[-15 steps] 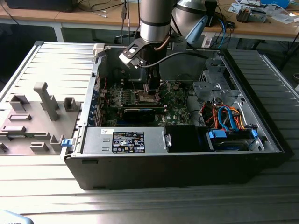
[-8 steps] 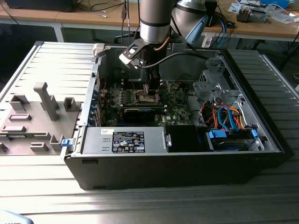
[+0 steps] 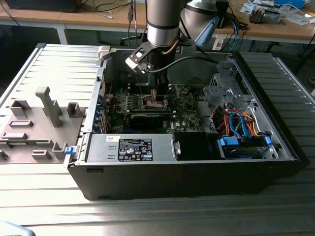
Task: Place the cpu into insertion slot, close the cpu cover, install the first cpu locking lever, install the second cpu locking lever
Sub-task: 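Place the cpu into insertion slot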
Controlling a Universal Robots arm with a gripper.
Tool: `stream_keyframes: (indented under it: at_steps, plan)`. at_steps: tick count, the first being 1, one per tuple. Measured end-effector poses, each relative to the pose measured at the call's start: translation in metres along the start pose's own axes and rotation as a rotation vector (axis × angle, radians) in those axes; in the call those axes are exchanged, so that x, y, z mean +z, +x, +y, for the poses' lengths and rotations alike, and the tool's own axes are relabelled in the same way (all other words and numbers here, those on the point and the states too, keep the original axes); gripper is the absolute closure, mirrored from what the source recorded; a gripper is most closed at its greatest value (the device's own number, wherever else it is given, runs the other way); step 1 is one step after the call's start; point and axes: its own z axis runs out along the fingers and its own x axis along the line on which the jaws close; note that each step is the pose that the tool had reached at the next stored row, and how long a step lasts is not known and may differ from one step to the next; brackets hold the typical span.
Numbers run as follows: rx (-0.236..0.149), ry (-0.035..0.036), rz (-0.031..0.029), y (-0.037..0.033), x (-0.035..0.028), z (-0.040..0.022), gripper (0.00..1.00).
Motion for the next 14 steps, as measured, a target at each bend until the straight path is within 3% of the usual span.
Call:
stream_keyframes:
  at_steps: [9,11,12,14]
  plan:
    - [0.0,0.0,0.0007,0.0008,0.0007,-0.0007,0.45]
    - [0.0,-0.0007,0.0087,0.0008,0.0008,-0.0009,0.45]
    - [0.0,-0.0009,0.0159,0.0008,0.0008,-0.0009,0.45]
    - [0.001,-0.0021,0.0357,0.0008,0.0007,-0.0009,0.45]
